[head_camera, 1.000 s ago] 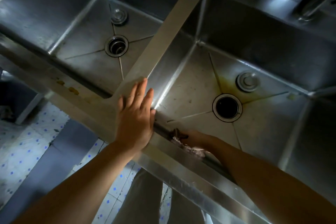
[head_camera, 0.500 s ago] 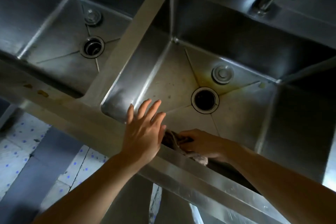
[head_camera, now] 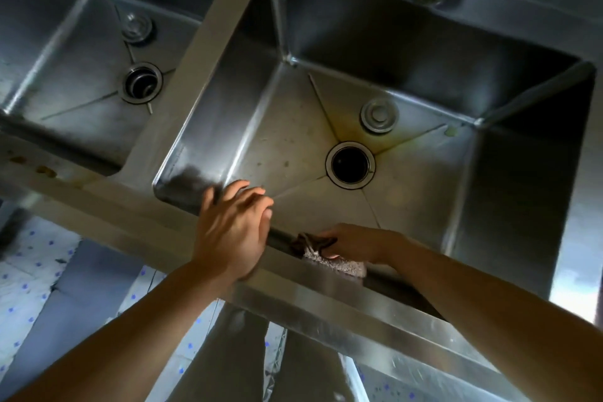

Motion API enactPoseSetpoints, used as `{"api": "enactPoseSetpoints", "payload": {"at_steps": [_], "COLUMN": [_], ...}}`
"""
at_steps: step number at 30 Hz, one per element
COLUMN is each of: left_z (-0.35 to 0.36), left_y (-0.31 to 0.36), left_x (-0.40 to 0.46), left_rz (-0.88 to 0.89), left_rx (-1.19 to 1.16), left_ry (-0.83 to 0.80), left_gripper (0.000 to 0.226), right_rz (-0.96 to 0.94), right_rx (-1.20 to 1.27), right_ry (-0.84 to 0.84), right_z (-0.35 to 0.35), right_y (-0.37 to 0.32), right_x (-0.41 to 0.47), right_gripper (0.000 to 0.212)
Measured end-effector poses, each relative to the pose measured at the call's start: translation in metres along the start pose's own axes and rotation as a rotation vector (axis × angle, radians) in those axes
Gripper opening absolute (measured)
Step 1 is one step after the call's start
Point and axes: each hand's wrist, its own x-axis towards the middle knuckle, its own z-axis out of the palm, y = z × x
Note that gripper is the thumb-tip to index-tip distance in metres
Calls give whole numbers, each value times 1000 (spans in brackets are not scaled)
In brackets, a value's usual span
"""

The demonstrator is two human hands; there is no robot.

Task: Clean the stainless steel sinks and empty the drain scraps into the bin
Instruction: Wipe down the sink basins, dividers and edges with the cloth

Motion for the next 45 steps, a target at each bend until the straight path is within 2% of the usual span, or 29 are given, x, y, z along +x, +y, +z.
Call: {"api": "enactPoseSetpoints", "payload": {"at_steps": [3,6,10,13,16,20,25,30,36,38,40,42,45], "left_z": [-7,-9,0,6,4,3,3,-2,1,8,13,14,16], "left_y": [4,22,56,58,57,57,56,62,110,120,119,117,119], "left_x": [1,3,7,11,9,10,9,11,14,14,15,16,17], "left_rz": [11,30,91,85,103,96,84,73,143,185,180,182,191], "left_rx": [-20,-72,-122,-109,-113,-98,-76,-106,-193,-162,-156,-159,-133], "left_ry": [-66,-138,-128,-111,-116,-124,-144,-226,-253,-310,-309,-272,-294], "left_gripper": [36,15,10,21,32,31,20,8,29,31,33,44,52], "right_rz": [-50,-46,-9,48,127,224,217,143,71,111,164,226,270], "right_rx": [46,79,246,139,41,-196,-173,-103,-23,-22,-128,-227,-250], "right_ry": [0,10,-7,31,-4,-19,-93,-36,-13,-1,9,-6,-47], "right_z": [-6,-9,-9,-3,4,5,-1,-12,-19,-17,-13,-10,-8], "right_y": [-15,-18,-7,15,40,56,52,34,25,36,54,71,86], "right_x": [-54,-89,-84,-49,-17,6,-5,-73,-136,-122,-95,-68,-40], "right_gripper": [15,22,22,18,15,34,32,21,18,15,15,22,31]}}
